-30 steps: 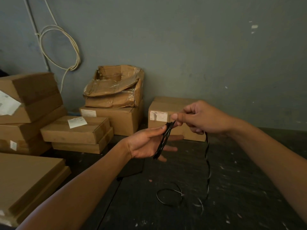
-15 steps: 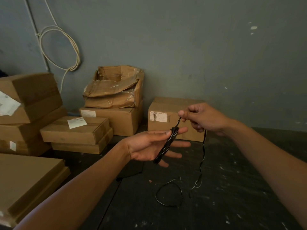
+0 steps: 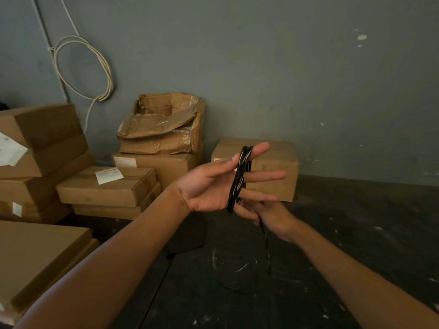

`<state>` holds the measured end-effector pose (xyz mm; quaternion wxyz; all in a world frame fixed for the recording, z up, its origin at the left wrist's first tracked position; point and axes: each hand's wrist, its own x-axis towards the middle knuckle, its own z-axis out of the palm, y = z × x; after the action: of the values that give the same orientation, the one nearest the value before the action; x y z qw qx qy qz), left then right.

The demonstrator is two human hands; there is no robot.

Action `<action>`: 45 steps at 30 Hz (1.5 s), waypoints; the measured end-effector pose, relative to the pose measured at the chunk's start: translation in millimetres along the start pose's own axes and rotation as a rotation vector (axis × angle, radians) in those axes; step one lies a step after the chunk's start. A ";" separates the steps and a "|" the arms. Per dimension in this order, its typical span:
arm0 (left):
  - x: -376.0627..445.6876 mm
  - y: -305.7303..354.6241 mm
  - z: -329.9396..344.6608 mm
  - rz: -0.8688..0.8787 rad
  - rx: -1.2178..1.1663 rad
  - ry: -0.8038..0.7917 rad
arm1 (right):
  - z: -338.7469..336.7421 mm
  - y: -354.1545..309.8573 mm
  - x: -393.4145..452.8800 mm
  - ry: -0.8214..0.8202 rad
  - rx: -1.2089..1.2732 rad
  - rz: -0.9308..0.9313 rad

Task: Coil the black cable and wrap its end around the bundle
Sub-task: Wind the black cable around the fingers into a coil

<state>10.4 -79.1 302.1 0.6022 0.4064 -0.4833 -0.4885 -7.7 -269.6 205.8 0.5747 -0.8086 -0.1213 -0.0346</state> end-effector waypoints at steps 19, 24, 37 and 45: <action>-19.9 -13.1 -39.6 0.060 -0.043 0.484 | 52.4 -50.2 -43.3 -0.195 -0.331 -0.250; -28.7 -17.7 -42.5 0.054 -0.062 0.547 | 31.6 -72.3 -37.7 -0.114 -0.394 -0.259; -38.6 -36.6 -37.1 -0.107 -0.022 0.493 | -22.9 -136.2 -4.2 0.035 -0.575 -0.329; -40.8 -37.9 -26.9 -0.206 -0.035 0.351 | -32.8 -145.6 10.6 0.082 -0.706 -0.407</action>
<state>27.1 -45.9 252.6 0.6310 0.5223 -0.3180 -0.4775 -29.1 -253.6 353.0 0.2477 -0.9135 -0.2364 -0.2195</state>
